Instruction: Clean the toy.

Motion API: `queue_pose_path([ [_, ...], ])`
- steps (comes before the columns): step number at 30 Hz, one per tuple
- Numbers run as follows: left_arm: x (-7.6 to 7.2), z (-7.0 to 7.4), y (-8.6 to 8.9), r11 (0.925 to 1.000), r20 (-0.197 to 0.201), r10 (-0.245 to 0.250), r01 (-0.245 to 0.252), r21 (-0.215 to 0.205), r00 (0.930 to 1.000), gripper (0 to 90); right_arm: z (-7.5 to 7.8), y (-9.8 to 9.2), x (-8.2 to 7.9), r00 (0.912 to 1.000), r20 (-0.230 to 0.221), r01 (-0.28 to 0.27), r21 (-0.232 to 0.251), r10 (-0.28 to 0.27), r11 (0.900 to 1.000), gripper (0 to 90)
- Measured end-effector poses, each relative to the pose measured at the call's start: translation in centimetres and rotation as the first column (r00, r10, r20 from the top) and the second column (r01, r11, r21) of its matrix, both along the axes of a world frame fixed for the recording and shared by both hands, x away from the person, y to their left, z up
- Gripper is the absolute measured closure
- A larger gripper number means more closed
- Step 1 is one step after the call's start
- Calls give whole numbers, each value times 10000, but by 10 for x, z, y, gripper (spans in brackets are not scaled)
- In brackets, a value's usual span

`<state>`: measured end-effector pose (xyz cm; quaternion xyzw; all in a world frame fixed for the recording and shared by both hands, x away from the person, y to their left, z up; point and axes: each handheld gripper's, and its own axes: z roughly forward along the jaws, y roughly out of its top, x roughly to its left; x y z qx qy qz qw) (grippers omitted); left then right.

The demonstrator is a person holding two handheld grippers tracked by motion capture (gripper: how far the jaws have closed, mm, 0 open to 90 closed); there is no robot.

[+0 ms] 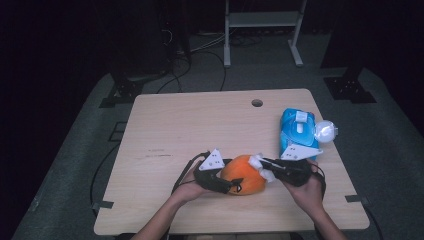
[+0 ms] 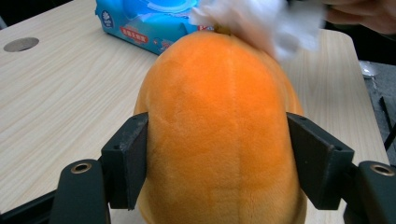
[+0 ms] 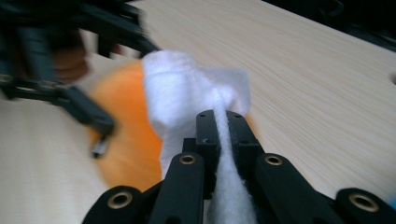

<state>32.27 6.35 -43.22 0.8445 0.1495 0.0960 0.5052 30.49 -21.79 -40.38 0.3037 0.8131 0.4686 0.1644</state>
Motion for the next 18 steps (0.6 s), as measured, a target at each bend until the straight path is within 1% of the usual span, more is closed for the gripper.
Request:
queue_pose_path([
  [1,0,0,0,10000,18,-7,7,-6,10000,286,0,0,0,10000,0,0,0,0,10000,841],
  [2,-2,0,-1,9999,139,-96,95,49,9999,285,-2,-11,5,9986,-510,187,599,-156,9980,841],
  [3,-2,0,-1,9999,139,-96,95,49,9999,285,-2,-11,5,9986,-510,187,599,-156,9980,841],
  [4,-2,0,-2,9998,247,-173,171,105,9995,284,-2,-14,7,9980,-578,293,706,-253,9971,841],
  [5,-3,1,-3,9997,304,-201,197,136,9993,284,-2,-14,7,9980,-578,293,706,-253,9971,841],
  [6,-4,2,-5,9994,418,-293,285,206,9987,281,-2,-13,7,9978,-631,266,872,-212,9958,841],
  [7,-4,2,-5,9994,418,-293,285,206,9987,280,-1,-11,6,9985,-521,211,819,-168,9964,841],
  [9,-6,2,-8,9991,599,-367,352,252,9975,277,0,-8,4,9990,-441,133,792,-98,9968,841],
  [10,-8,1,-10,9987,745,-402,378,331,9964,265,3,1,1,9995,-232,-194,775,212,9968,840],
  [11,-9,1,-11,9985,809,-416,386,376,9959,265,3,1,1,9995,-232,-194,775,212,9968,840],
  [13,-8,0,-10,9985,843,-456,428,346,9954,232,4,7,-1,9996,-90,-264,500,269,9984,841],
  [14,-4,0,-6,9991,607,-384,374,181,9974,151,2,6,0,9992,-273,-288,591,305,9978,842],
  [15,-4,0,-6,9991,607,-384,374,181,9974,101,2,6,0,9992,-273,-288,591,305,9978,842],
  [16,0,0,-4,9998,255,-161,158,94,9995,85,0,2,2,9990,-382,-194,618,218,9979,841],
  [17,2,0,-2,10000,35,-30,30,-9,10000,85,0,2,2,9990,-382,-194,618,218,9979,841],
  [18,3,-1,0,9999,-119,26,-27,-97,9999,84,-2,-1,4,9986,-509,-130,707,167,9974,841],
])
